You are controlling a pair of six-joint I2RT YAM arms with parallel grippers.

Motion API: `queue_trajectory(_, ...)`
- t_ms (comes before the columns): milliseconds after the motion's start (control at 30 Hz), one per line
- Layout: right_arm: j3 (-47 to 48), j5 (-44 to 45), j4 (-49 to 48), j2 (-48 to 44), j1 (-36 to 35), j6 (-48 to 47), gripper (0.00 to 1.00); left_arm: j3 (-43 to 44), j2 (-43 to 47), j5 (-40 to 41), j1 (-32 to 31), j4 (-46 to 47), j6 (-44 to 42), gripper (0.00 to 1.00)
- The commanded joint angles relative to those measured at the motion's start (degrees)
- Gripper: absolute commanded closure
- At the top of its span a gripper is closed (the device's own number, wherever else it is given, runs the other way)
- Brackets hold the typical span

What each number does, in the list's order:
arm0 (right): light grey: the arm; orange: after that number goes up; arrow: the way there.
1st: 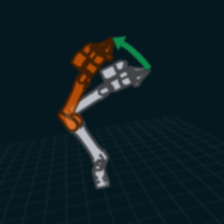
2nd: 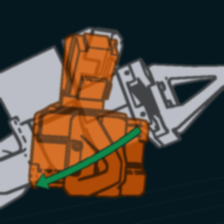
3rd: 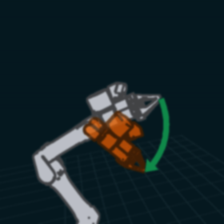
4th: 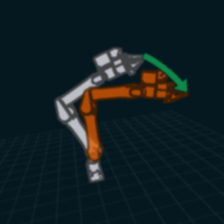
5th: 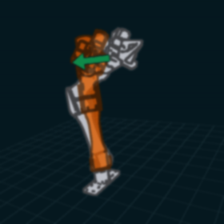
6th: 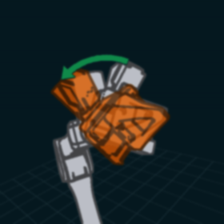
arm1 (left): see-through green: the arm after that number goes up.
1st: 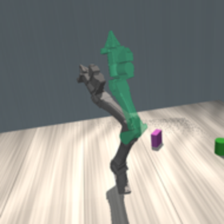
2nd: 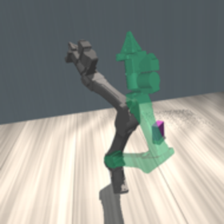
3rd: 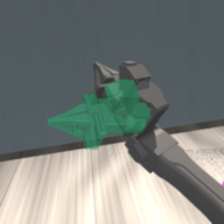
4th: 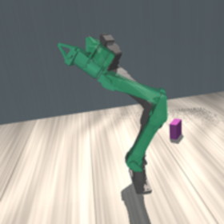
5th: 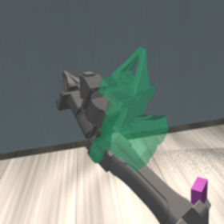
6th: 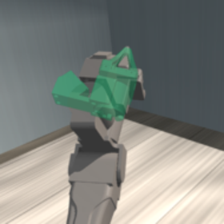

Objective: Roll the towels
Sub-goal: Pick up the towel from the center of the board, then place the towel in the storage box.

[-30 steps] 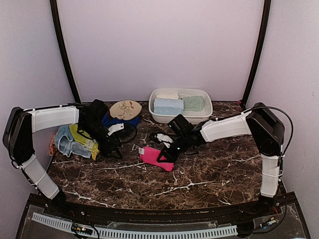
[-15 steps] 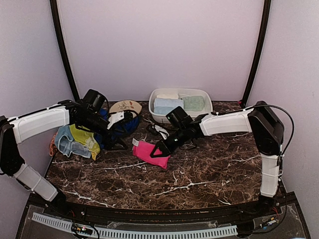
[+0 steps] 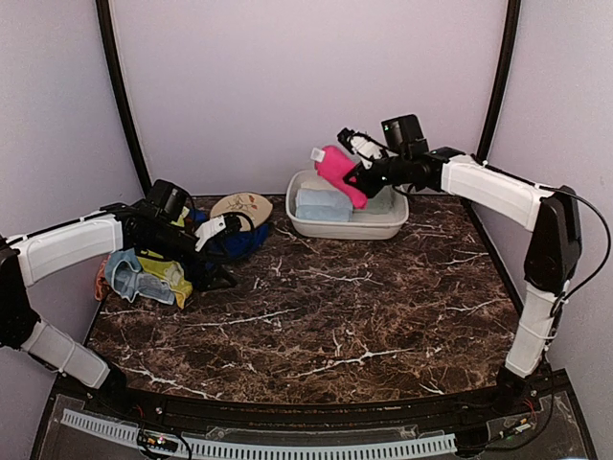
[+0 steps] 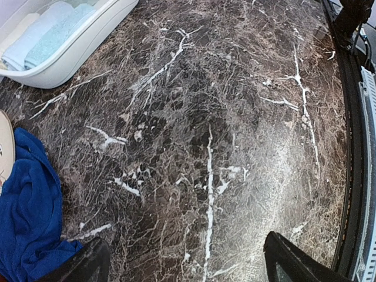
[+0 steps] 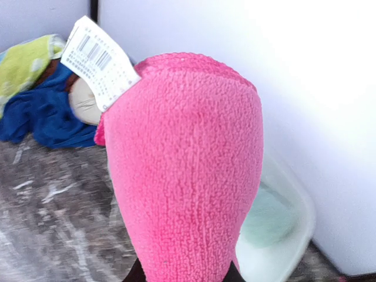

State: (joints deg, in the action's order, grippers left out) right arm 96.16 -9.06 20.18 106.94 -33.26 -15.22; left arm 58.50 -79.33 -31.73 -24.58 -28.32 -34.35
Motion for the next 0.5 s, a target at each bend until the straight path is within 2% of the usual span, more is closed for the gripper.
queue_trajectory(0,5.4,19.2,-3.9,-0.8,2.0,-21.7,1.00,-2.1,2.4,1.7,0.8,-0.6,0.8,0.07)
queue_trajectory(133,5.3,34.0,-12.1,4.5,3.2,-36.5,1.00,-2.4,2.1,2.3,1.0,-0.4,1.2,0.07)
queue_trajectory(200,5.7,38.7,-15.8,7.3,4.2,-41.3,1.00,-1.9,1.5,2.7,0.9,-0.9,1.5,0.07)
queue_trajectory(467,5.0,38.3,-20.6,13.2,7.5,-54.6,1.00,-0.1,0.1,4.0,1.2,-1.8,2.5,0.07)
